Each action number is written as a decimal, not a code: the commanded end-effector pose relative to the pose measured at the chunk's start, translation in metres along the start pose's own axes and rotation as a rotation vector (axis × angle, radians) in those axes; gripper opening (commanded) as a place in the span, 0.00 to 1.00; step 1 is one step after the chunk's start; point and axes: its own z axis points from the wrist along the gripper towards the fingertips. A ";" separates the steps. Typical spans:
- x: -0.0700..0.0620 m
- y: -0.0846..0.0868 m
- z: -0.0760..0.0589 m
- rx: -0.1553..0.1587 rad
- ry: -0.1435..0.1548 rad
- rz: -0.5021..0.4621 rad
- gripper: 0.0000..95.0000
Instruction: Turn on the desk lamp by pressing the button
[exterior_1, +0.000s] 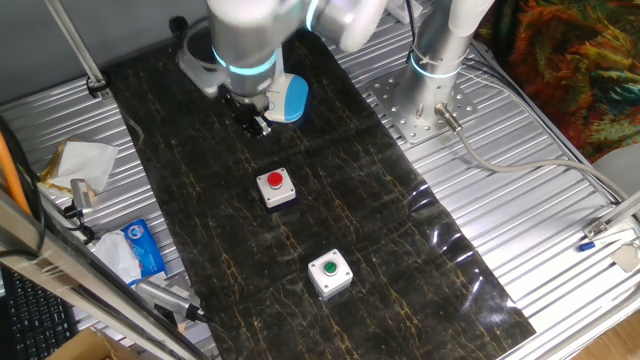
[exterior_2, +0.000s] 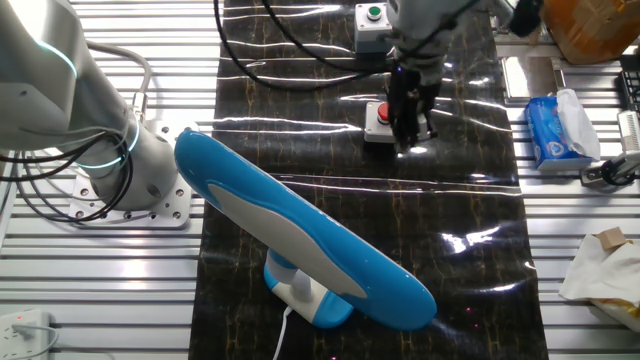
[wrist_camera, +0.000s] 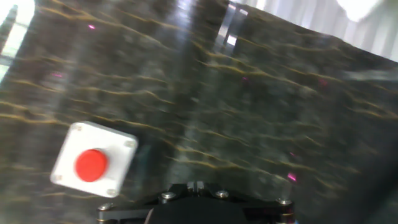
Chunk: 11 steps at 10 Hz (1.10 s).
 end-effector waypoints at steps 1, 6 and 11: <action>0.015 -0.027 0.015 0.003 0.036 0.103 0.00; 0.032 -0.043 0.020 -0.063 0.065 0.125 0.00; 0.051 -0.047 0.038 -0.128 0.065 0.162 0.00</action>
